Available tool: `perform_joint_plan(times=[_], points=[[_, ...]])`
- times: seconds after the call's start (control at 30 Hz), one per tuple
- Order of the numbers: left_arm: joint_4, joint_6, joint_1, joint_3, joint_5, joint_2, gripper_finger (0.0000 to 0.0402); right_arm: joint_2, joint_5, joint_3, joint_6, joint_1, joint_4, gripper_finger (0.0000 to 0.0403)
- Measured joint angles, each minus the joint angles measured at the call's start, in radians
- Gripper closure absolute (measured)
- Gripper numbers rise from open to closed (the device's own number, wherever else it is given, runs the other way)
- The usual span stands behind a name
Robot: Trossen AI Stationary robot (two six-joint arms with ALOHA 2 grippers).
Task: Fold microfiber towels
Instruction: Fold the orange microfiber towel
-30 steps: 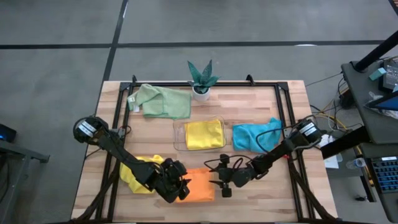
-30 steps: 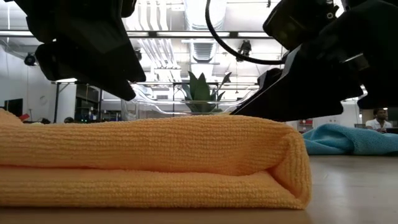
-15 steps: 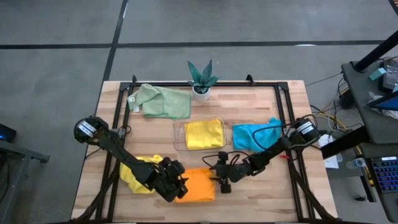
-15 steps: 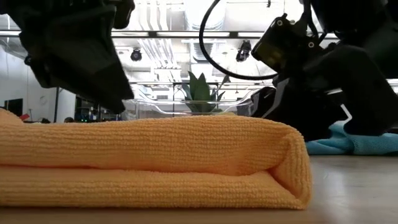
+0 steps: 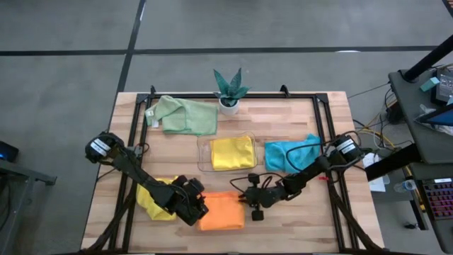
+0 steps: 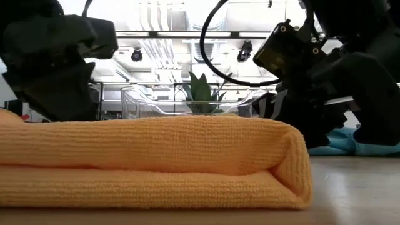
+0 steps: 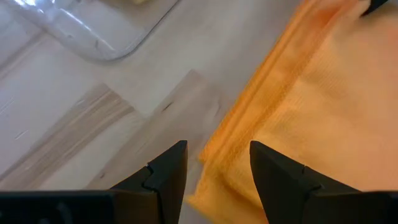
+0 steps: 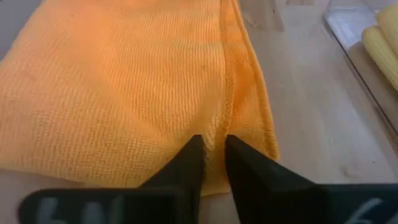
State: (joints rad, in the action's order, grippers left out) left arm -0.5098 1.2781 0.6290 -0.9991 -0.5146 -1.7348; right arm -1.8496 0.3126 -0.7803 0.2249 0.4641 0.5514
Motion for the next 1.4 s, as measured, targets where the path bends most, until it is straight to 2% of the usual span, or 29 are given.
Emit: perform_joint_plan(times=[0.17, 0.47, 0.57, 0.8, 0.87, 1.13, 1.4], points=[[0.022, 0.018, -0.008, 0.002, -0.002, 0.000, 0.0242, 0.000, -0.001, 0.000, 0.000, 0.000, 0.000, 0.0388], [0.095, 0.051, -0.008, 0.050, 0.043, -0.034, 0.0251, 0.000, -0.002, 0.000, 0.004, 0.000, 0.000, 0.0394], [0.096, 0.051, -0.007, 0.051, 0.044, -0.035, 0.0278, 0.000, -0.002, 0.000, 0.005, 0.000, -0.001, 0.0394], [0.103, 0.001, -0.006, 0.031, 0.054, -0.034, 0.0379, 0.002, 0.001, 0.000, 0.014, 0.000, -0.003, 0.0394], [0.102, -0.003, -0.006, 0.029, 0.054, -0.032, 0.0394, 0.013, 0.001, 0.000, 0.014, 0.003, -0.022, 0.0394], [0.122, -0.017, -0.005, 0.028, 0.036, -0.030, 0.0396, 0.084, 0.002, 0.000, 0.026, 0.018, -0.153, 0.0394], [0.303, -0.149, -0.015, 0.028, -0.049, -0.030, 0.0396, 0.148, 0.061, 0.000, 0.043, 0.041, -0.298, 0.0394]])
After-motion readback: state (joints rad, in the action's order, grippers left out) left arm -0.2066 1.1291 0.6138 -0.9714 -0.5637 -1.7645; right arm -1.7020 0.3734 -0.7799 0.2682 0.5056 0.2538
